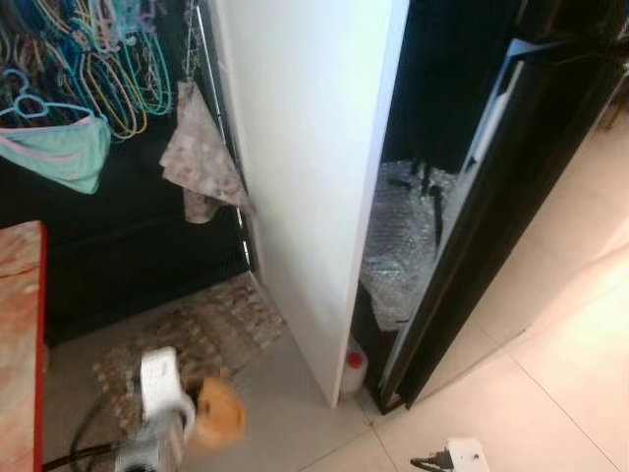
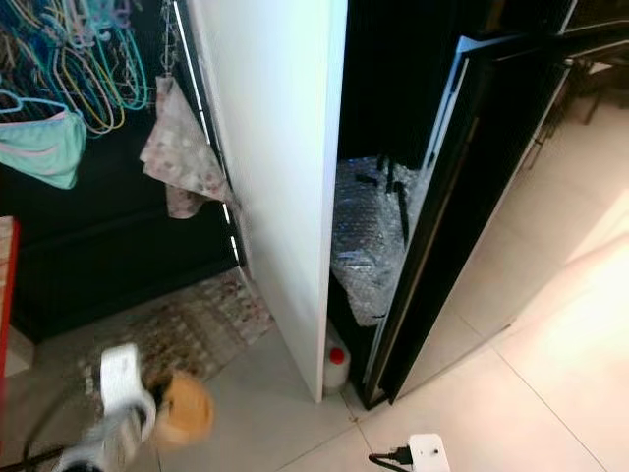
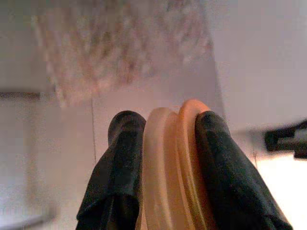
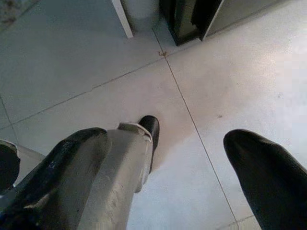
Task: Restocking fridge
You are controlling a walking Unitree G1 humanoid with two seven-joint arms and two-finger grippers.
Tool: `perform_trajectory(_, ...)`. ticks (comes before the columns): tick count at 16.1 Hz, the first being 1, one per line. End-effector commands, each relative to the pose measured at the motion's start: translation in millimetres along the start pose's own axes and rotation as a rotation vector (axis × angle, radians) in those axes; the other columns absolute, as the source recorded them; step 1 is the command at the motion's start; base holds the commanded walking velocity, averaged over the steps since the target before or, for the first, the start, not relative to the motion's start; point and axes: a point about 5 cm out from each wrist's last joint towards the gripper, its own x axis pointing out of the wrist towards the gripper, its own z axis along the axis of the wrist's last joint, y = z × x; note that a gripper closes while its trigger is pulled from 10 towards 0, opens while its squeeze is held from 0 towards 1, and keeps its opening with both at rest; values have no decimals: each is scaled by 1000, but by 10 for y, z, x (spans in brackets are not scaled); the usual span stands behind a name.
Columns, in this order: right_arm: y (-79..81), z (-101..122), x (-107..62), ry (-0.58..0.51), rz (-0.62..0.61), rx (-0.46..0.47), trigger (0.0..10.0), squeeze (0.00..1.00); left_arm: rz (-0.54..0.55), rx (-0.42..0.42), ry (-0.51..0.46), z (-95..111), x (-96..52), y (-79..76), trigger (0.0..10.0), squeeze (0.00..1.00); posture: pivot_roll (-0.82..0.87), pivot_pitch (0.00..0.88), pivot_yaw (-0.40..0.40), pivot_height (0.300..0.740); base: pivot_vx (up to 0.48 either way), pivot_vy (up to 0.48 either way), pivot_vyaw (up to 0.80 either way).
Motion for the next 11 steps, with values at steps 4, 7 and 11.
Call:
perform_trajectory(4, 3, -110, -14, 15, -58, 83, 10000, 0, 26, -145, 39, -197, -12, 66, 10000, 0, -43, 0, 24, 740, 0, 0, 0)
perform_trajectory(7, 36, -117, -9, 8, -54, 91, 10000, 0, 71, -243, 53, -294, -37, 177, 10000, 0, -55, 0, 39, 740, 0, 0, 0)
perform_trajectory(11, 64, -180, -7, 37, -124, 116, 10000, 0, 107, -314, 71, -341, -57, 284, 10000, 0, -92, 0, 91, 740, 0, 0, 0)
